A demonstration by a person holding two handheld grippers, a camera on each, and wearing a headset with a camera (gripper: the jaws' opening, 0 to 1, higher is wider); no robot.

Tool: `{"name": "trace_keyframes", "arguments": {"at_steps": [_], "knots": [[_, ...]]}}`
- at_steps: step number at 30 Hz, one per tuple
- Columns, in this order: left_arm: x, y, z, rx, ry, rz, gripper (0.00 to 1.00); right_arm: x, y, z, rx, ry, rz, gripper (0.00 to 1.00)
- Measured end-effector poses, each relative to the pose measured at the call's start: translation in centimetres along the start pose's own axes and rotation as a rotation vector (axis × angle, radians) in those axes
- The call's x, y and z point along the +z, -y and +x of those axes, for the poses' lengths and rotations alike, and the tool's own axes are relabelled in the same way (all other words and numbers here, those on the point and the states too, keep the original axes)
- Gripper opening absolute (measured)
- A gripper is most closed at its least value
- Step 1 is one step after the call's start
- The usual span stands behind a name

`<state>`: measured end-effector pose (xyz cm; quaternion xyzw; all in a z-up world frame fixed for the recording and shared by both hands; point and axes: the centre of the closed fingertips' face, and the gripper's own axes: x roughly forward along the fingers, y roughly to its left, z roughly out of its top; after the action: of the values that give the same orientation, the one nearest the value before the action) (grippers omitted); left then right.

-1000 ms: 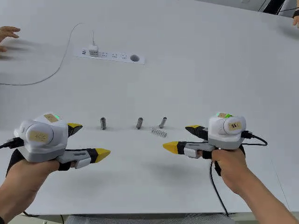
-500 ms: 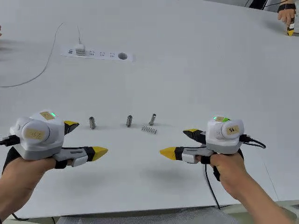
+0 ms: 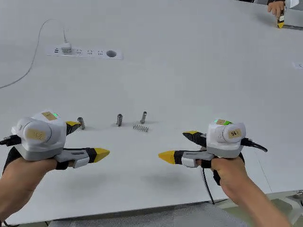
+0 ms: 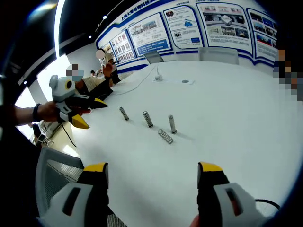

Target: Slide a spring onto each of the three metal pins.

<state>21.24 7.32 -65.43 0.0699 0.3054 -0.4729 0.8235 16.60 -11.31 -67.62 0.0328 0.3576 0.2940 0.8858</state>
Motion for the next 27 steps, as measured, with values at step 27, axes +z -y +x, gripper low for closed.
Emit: {"name": "trace_keyframes", "arguments": {"at_steps": [27], "knots": [[2.1,4.6,6.2,-0.118,-0.052,0.13,0.72,-1.4,0.6,-1.7,0.023,-0.007,0.001,0.81]]}}
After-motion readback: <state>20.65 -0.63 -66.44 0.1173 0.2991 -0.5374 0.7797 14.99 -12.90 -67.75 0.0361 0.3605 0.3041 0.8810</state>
